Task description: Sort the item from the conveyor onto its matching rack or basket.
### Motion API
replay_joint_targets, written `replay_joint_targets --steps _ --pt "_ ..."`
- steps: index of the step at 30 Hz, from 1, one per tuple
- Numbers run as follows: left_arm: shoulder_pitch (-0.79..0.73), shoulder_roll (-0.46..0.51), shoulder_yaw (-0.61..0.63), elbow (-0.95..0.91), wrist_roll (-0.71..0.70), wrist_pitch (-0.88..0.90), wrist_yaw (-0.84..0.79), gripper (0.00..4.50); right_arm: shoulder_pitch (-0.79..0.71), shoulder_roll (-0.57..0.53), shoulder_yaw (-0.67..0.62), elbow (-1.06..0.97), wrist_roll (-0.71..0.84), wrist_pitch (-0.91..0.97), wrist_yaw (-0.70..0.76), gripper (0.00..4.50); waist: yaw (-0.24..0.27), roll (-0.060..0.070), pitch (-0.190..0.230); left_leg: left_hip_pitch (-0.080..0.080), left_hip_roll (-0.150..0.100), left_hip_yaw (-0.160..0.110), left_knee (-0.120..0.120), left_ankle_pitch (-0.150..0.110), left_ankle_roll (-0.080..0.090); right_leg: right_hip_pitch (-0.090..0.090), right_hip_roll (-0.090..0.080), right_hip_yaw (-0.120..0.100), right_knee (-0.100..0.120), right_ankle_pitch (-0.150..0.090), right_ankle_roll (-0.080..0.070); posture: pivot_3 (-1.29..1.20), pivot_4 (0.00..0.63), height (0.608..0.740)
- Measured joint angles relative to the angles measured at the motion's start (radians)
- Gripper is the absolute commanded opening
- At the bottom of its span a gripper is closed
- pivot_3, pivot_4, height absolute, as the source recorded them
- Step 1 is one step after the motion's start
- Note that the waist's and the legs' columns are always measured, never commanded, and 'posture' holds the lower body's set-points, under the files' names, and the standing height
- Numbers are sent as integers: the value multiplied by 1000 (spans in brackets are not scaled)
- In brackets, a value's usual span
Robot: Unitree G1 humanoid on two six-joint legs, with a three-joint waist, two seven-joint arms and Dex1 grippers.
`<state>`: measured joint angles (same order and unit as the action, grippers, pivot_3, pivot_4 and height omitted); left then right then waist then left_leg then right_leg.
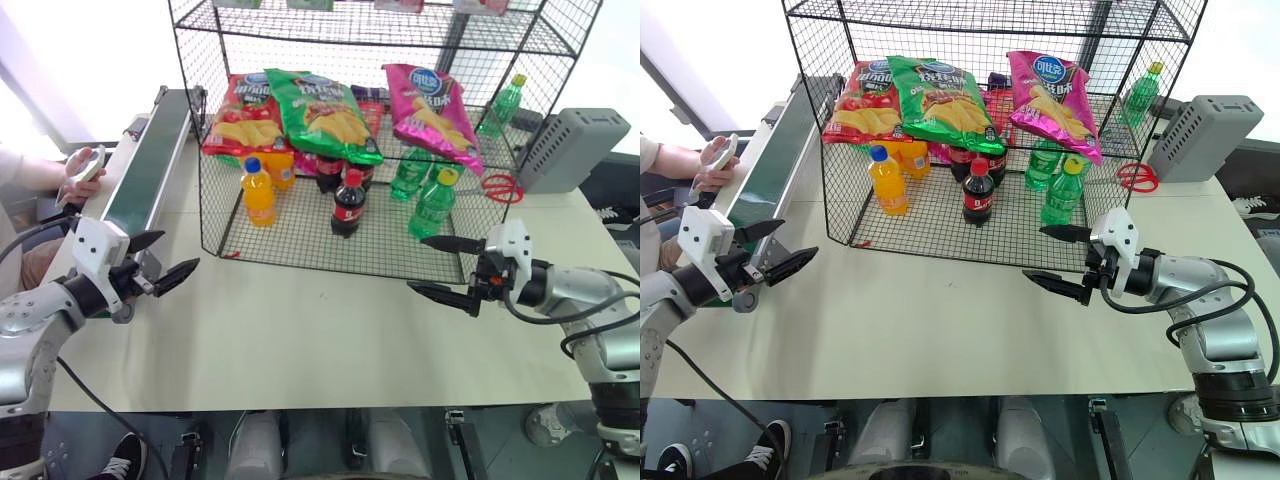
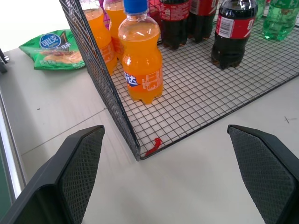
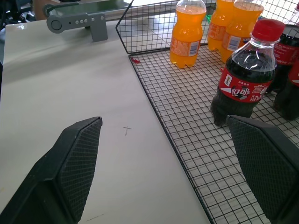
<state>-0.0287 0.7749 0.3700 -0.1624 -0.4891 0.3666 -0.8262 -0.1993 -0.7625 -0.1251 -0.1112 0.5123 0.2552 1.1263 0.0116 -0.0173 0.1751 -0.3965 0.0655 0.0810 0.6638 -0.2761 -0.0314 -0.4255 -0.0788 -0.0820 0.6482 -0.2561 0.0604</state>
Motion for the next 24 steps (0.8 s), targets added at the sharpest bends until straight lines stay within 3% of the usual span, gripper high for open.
replay_joint_targets --steps 24 --pt "-8 0 0 7 23 -25 -21 4500 2 6 7 14 -39 -33 9 4428 0 0 0 0 0 0 0 0 0 0 0 0 0 0 0 0 150 740"
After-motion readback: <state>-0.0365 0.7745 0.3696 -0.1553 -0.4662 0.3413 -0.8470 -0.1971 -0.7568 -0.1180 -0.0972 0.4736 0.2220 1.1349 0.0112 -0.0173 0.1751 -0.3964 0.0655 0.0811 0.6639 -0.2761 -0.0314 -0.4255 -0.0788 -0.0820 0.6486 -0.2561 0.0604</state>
